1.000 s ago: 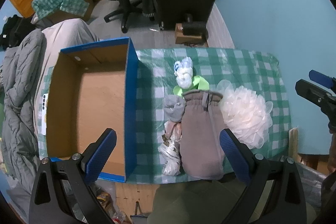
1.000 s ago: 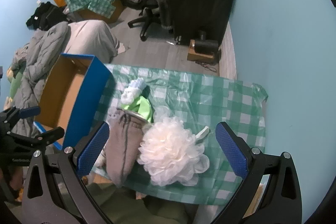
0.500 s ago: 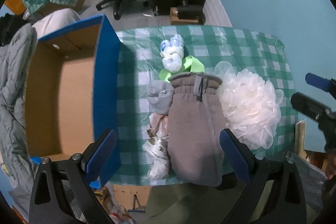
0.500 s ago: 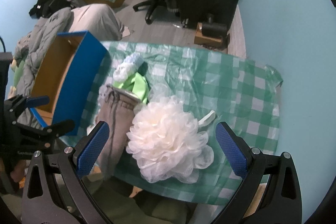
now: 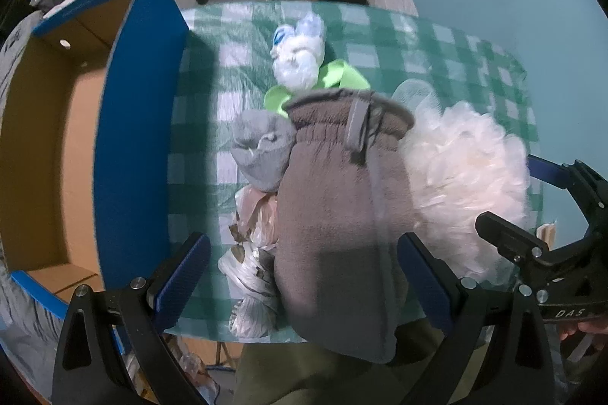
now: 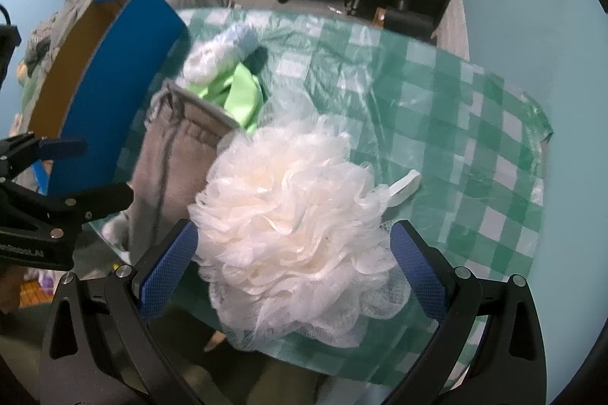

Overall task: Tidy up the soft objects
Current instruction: 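Lower the left tool onto the grey mitten while the right tool reaches the white bath puff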

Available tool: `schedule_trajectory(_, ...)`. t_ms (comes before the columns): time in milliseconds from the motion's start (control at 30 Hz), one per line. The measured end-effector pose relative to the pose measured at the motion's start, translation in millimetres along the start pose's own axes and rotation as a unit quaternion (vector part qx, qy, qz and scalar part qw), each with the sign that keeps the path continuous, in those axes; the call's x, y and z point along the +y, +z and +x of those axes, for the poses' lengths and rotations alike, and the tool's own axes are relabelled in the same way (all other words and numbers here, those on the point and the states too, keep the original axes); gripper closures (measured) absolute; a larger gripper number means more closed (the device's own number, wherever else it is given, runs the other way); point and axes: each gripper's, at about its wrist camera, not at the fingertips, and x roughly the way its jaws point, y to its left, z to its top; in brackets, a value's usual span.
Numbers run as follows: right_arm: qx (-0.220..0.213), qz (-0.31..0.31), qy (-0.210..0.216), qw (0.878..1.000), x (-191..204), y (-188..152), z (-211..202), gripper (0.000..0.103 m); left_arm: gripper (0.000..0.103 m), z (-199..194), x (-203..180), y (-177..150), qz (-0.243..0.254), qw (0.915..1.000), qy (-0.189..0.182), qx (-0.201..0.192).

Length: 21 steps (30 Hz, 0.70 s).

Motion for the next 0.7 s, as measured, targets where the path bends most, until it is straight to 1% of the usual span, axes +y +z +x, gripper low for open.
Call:
schedule_trajectory(200, 0.017, -0.016, -0.002, 1.0, 0.9, -7.7, 24.7, 0.003, 0.004, 14.1, -1.7, -2.9, -0.003, 0.9999, -0.006, 0.012)
schedule_trajectory(333, 0.023, -0.021, 0.004, 0.999, 4.5, -12.6, 40.8, 0.003, 0.004, 19.9, -4.1, -5.6, -0.006, 0.9998, -0.003, 0.02)
schedule_trajectory(400, 0.03, -0.021, 0.009, 0.999, 3.6, -12.7, 50.5, 0.003, 0.004, 20.5, -5.3, -6.6, -0.01, 0.9997, -0.01, 0.021)
schedule_trajectory(600, 0.036, -0.018, 0.035, 0.999, 1.2, -17.0, 69.0, 0.003, 0.004, 29.6, -12.8, -8.5, -0.034, 0.9981, -0.038, 0.035)
schedule_trajectory(700, 0.03, -0.018, 0.052, 0.998, -2.0, -21.0, 70.6, 0.004, 0.004, 35.3, -20.9, -7.3, -0.032, 0.9982, -0.032, 0.038)
